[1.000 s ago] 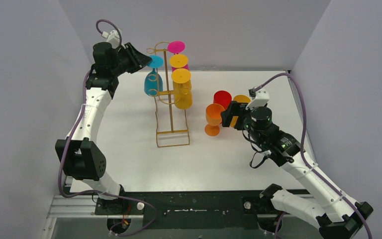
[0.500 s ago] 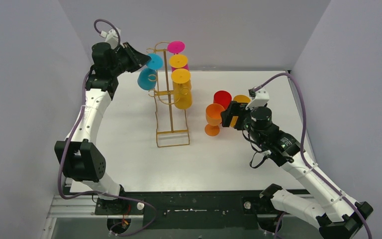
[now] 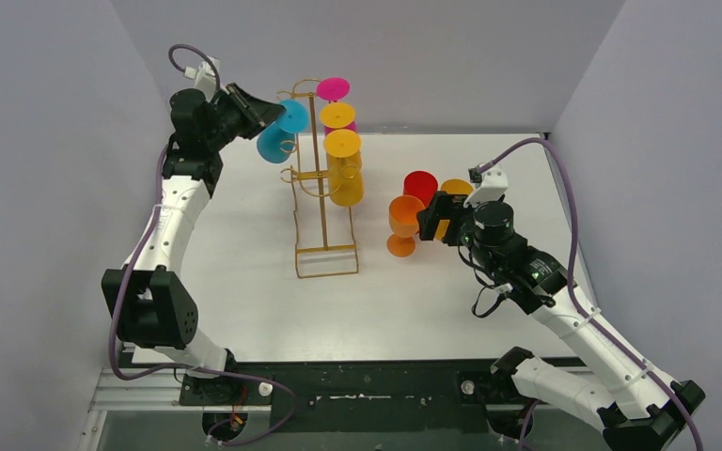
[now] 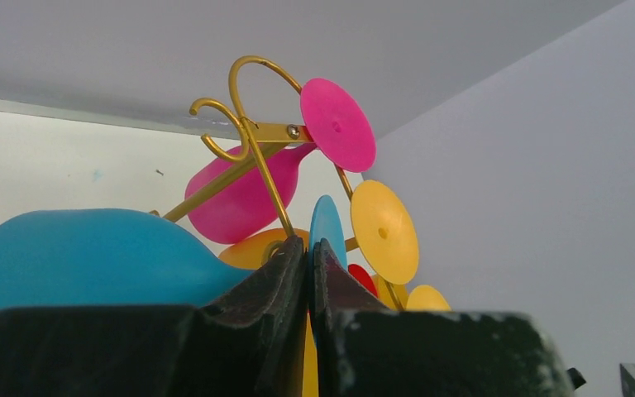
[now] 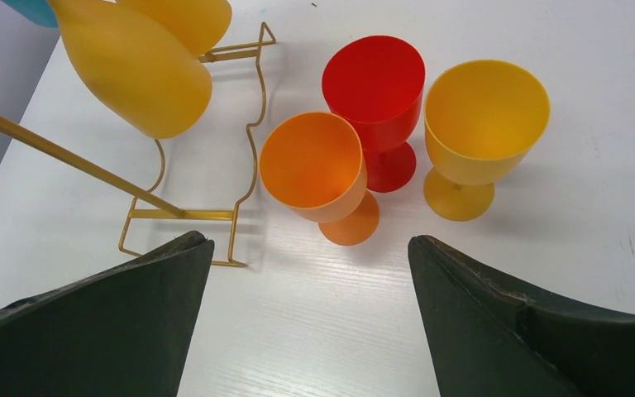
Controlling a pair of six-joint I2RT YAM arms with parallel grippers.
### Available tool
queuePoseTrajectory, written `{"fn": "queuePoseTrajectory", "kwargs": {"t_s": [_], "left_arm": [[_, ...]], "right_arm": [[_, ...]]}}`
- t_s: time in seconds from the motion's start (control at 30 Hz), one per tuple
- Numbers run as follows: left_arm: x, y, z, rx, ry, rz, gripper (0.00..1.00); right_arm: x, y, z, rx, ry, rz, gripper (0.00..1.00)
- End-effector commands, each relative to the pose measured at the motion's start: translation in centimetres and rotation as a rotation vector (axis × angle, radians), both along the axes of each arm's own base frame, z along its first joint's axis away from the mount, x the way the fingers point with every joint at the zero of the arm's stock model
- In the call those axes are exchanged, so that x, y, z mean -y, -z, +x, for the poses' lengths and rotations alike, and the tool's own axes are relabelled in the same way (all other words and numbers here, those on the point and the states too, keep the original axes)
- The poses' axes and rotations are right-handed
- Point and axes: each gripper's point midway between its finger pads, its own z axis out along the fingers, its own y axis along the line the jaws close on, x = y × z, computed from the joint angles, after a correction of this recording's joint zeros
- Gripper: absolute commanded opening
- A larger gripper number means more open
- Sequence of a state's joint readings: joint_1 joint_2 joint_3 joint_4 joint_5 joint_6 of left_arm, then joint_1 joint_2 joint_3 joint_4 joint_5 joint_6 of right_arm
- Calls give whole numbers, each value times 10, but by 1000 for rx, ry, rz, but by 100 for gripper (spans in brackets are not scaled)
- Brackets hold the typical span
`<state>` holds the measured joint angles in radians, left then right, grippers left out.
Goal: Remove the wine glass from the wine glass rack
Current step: Pick up the wine glass from the wine rack.
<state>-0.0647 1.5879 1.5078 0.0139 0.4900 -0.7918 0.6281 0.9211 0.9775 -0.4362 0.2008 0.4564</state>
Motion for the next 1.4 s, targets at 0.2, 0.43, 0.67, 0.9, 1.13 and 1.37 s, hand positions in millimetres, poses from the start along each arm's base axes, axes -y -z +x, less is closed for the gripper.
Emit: {"fn": "queuePoseTrajectory", "kwargs": {"t_s": [0.2,0.43,0.67,0.9,1.13,1.37], "left_arm": [[-11,-39,-9,83,13,-148,0],[-16,-46,-15,104,1,-183,0],[-30,-55,-18,142,-18,-228,0],[-35,-57,-22,158,-9,-260,0],[-43,-59,-26,176,-36,-208,0],[-50,-63,-52,246,-49,-79,0]], "right_arm": [[1,-18,3,43,-9,-5,93],[-4,-12,3,21,-25,0,94],[-5,-15,3,28,-27,12,94],[-5,-15,3,26,-13,28,94],[-2,-19,1,34,-5,35,95],[-5,-29,-4,56,-30,72,95]]}}
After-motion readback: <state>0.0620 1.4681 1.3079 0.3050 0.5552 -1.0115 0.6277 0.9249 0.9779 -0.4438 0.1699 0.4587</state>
